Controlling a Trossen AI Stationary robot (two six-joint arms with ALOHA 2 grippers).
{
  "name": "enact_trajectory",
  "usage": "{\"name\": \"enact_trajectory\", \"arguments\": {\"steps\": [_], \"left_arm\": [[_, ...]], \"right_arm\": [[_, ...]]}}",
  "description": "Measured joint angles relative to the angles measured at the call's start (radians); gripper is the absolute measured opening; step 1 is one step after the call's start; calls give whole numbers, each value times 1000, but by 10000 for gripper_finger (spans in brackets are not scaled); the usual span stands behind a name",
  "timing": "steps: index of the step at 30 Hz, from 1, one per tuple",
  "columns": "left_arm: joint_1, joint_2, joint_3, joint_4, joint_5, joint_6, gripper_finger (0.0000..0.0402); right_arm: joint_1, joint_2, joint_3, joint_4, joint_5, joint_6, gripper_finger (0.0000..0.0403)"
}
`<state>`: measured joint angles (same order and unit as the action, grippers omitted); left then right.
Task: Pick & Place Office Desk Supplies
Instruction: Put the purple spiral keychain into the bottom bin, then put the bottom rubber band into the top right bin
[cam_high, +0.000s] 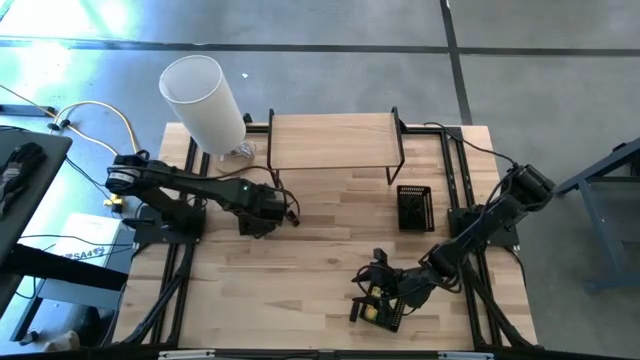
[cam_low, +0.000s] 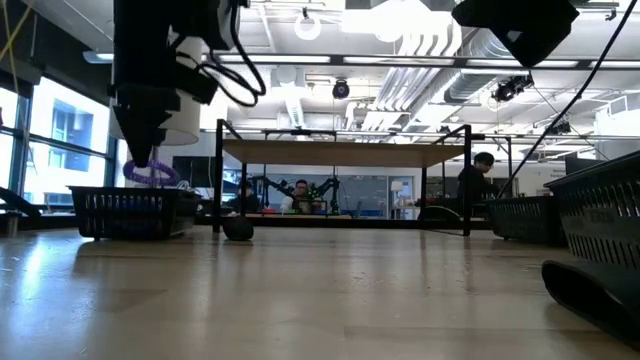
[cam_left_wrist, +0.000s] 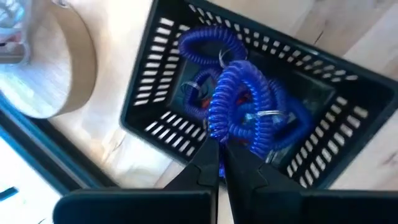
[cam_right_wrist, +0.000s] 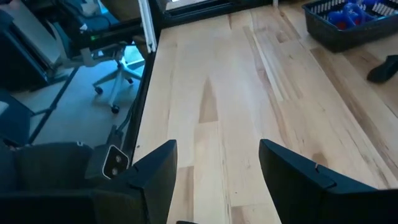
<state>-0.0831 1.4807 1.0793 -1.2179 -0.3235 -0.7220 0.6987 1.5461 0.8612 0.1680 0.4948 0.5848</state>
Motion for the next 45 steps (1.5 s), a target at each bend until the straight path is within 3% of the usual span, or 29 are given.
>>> {"name": "enact_trajectory", "arguments": {"steps": [7,19,25,32,38,45], "left_arm": [[17,0,-57,35,7,-22,9],[6,0,-62,91,-5,-42,80],[22,-3,-60,70,-67,-78,119],[68,-42,-1,-23,-43,-117,124],[-35,-133,14,37,-34,-167,124],[-282,-157,14,274,-78,-169,124]], "right_arm": [[0,5,0,14,1,-23,215],[0,5,0,54,1,-100,215],[2,5,0,54,0,-100,215],[2,5,1,55,-3,-144,215],[2,5,2,62,-21,-184,215],[-13,5,37,89,5,-293,215]]}}
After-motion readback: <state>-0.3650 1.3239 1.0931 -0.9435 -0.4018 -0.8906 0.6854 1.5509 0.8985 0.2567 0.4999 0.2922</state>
